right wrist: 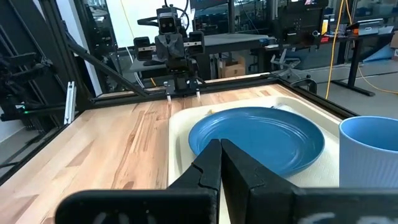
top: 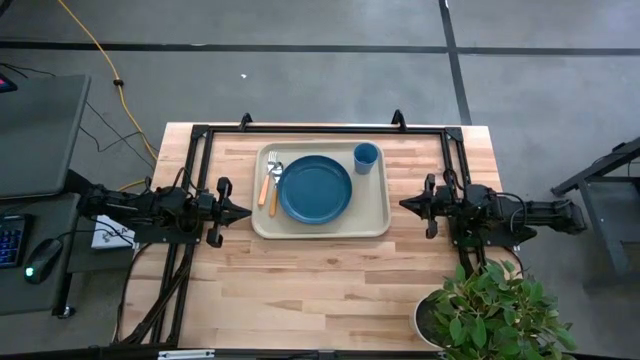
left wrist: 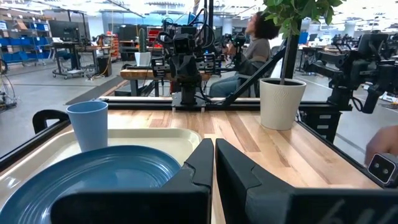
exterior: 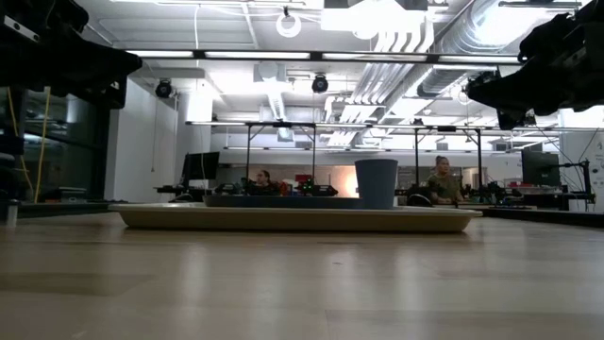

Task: Pick and place plate/cup/fork/spoon on tray
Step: Return to Home Position

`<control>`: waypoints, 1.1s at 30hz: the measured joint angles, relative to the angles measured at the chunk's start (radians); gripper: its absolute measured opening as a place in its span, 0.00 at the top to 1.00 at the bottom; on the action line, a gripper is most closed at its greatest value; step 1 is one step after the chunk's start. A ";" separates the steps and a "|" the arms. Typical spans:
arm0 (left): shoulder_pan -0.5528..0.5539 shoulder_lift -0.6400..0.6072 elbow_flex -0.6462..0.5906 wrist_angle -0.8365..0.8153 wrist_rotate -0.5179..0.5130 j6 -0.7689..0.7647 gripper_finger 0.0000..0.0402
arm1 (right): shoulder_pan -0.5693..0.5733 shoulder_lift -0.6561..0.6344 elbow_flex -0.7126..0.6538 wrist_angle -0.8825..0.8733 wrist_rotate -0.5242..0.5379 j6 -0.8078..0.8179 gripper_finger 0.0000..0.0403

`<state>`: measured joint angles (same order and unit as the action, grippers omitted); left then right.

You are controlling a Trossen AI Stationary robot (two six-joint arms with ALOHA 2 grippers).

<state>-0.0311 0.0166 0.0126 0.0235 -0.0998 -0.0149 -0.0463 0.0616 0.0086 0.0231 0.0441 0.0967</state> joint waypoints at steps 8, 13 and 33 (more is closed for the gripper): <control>0.000 0.000 0.000 0.000 0.000 0.000 1.00 | 0.000 0.000 0.000 0.000 0.000 0.000 1.00; 0.000 0.000 0.000 0.000 0.000 0.000 1.00 | 0.000 0.000 0.000 0.000 0.001 0.000 1.00; -0.022 -0.012 -0.001 0.000 0.000 0.000 1.00 | 0.000 0.000 0.000 0.001 0.003 0.000 1.00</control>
<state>-0.0528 0.0044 0.0116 0.0238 -0.0994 -0.0148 -0.0463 0.0612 0.0082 0.0237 0.0467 0.0967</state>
